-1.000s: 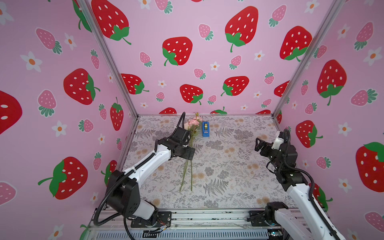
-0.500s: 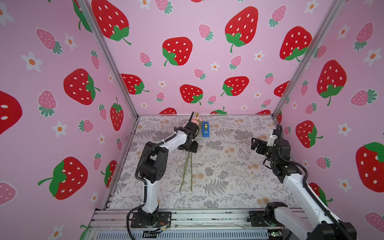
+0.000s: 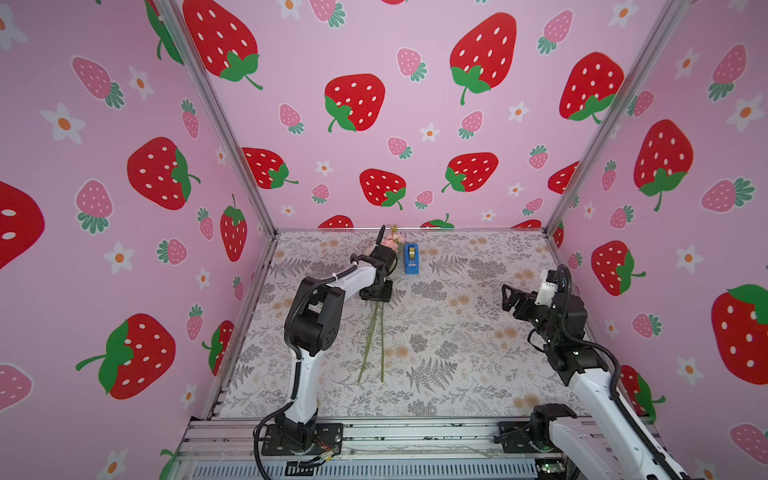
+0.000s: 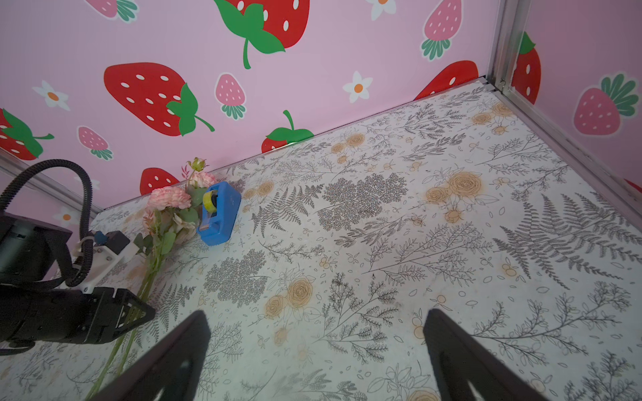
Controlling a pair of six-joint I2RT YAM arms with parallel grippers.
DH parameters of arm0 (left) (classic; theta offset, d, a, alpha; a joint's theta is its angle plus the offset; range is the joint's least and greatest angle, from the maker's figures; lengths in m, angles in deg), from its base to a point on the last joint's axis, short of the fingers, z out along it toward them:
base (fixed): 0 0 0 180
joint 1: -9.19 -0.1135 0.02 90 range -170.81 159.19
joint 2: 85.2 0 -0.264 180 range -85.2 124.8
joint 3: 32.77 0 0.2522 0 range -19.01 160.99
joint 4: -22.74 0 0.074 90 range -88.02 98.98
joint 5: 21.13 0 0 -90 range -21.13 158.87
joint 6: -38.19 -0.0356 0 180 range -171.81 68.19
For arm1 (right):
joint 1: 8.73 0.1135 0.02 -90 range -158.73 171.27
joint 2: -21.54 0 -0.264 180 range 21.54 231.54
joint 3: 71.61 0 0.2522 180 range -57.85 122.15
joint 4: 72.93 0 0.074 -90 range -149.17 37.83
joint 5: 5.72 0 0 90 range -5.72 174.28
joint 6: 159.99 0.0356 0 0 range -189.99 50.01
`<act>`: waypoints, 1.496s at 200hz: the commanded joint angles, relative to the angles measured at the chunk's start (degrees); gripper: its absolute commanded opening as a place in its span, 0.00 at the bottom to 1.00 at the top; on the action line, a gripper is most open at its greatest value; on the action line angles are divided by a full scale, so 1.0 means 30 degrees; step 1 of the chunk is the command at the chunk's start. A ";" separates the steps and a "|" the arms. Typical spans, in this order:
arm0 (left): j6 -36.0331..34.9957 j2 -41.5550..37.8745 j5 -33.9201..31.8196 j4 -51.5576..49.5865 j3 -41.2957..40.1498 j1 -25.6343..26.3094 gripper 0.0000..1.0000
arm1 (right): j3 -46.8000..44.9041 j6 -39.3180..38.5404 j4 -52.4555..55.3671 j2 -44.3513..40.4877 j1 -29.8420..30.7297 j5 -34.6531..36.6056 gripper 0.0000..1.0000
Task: Wrap bouquets with tape
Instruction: Pick up the unwrapped bouquet from the center of the board, then place the unwrapped bouquet at the center of the board.
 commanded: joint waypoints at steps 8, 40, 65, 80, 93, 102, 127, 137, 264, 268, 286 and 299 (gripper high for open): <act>0.0370 0.0590 -0.0854 -0.0259 0.0391 0.0114 0.47 | -0.0175 0.0078 -0.0246 -0.0471 0.0110 0.0659 1.00; -0.0092 0.0796 -0.0637 0.0436 -0.0028 0.0302 0.37 | -0.0337 0.0253 -0.0293 -0.0540 0.0112 0.0451 1.00; -0.0188 0.0847 -0.0778 0.0830 -0.0418 0.0398 0.26 | -0.0156 0.0109 0.0135 -0.0717 0.0102 0.0630 1.00; -0.0420 0.0756 -0.0544 0.0825 -0.0594 0.0367 0.19 | -0.0120 -0.0222 0.0155 -0.0971 0.0101 0.0670 1.00; -0.0826 0.0597 -0.0024 0.0847 -0.0753 0.0324 0.14 | -0.0014 -0.0486 0.0188 -0.1198 0.0090 0.0697 1.00; -0.0952 0.0432 -0.0188 0.0685 -0.0745 0.0295 0.10 | 0.0052 -0.0733 0.0227 -0.1377 0.0111 0.0614 1.00; -0.1415 -0.0346 -0.0590 0.0382 -0.0973 0.0057 0.00 | 0.0449 -0.1323 0.0403 -0.1827 0.0108 0.0591 1.00; -0.1644 -0.0992 -0.0690 0.0426 -0.1270 -0.0128 0.00 | 0.0624 -0.1581 0.0385 -0.1900 0.0100 0.0512 1.00; -1.4020 -1.2657 0.3837 0.2633 -0.7443 -0.0951 0.00 | 0.4560 -0.1916 -0.0739 0.0565 0.0095 0.0092 1.00; -1.4677 -1.2765 0.4431 0.2582 -0.7444 -0.0888 0.00 | 0.4802 -0.1925 -0.0676 0.0588 0.0091 0.0279 1.00; -1.8170 -1.2751 0.5517 0.2553 -0.7563 -0.0109 0.00 | 0.5682 -0.1941 -0.0433 0.0412 0.0114 0.1717 0.96; -2.0046 -1.2131 0.4950 0.2789 -0.7288 0.0621 0.00 | 0.6683 -0.1768 0.0811 0.0261 0.0123 0.4361 0.93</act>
